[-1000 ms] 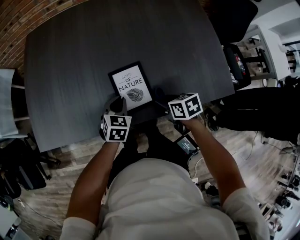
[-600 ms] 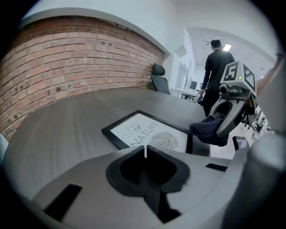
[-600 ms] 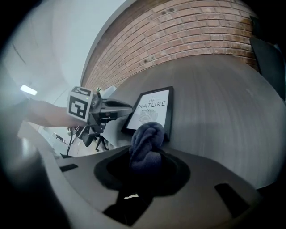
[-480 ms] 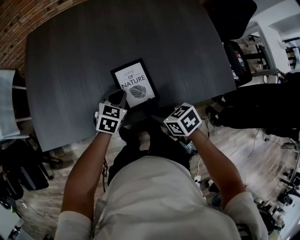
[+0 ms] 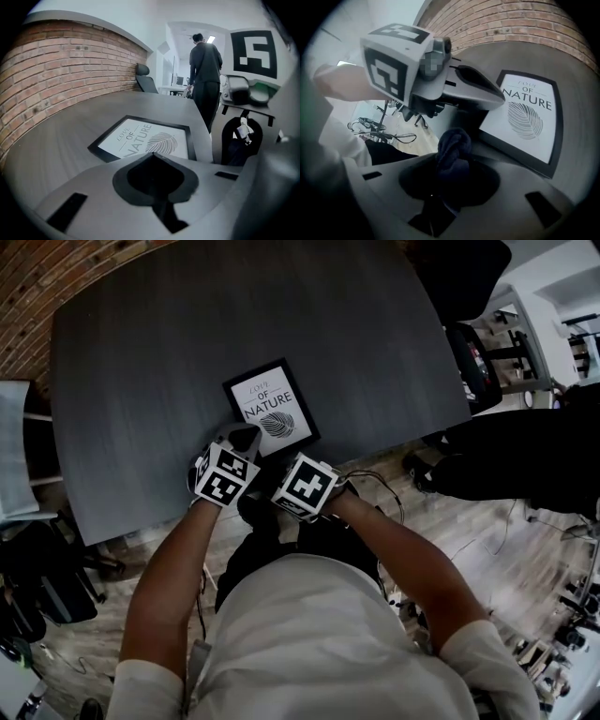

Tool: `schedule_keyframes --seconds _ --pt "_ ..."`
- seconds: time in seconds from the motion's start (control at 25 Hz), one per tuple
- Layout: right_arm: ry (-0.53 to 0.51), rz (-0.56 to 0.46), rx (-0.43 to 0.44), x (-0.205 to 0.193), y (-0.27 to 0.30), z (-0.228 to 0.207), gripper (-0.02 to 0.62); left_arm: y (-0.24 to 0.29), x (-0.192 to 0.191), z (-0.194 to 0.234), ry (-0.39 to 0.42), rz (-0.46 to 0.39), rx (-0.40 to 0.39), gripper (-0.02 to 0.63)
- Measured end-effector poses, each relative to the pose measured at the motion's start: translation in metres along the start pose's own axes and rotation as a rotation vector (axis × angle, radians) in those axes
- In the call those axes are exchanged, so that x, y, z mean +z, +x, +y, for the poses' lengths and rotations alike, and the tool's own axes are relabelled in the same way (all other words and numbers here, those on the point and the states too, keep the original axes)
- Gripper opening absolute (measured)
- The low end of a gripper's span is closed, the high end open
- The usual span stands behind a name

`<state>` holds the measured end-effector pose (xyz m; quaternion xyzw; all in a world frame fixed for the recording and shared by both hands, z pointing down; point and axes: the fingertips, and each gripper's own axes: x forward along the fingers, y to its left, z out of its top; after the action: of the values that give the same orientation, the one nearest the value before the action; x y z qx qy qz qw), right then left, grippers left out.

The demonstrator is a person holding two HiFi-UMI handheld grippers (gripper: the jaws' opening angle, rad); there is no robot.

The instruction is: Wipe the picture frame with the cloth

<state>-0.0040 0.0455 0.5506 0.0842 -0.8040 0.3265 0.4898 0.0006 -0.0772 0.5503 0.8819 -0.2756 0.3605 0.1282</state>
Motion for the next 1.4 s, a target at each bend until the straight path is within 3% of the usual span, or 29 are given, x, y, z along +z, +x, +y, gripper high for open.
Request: schedule_keyframes --seconds 0.4,1.4 --pt "0.223 -0.043 -0.098 0.001 -0.017 -0.051 0.115 0.006 0.000 -0.014 0.004 -0.021 -0.092 0.008" --pt "0.400 -0.138 -0.282 -0.045 -0.073 -0.122 0.115 0.007 -0.001 -0.015 0.036 -0.012 -0.091 0.008"
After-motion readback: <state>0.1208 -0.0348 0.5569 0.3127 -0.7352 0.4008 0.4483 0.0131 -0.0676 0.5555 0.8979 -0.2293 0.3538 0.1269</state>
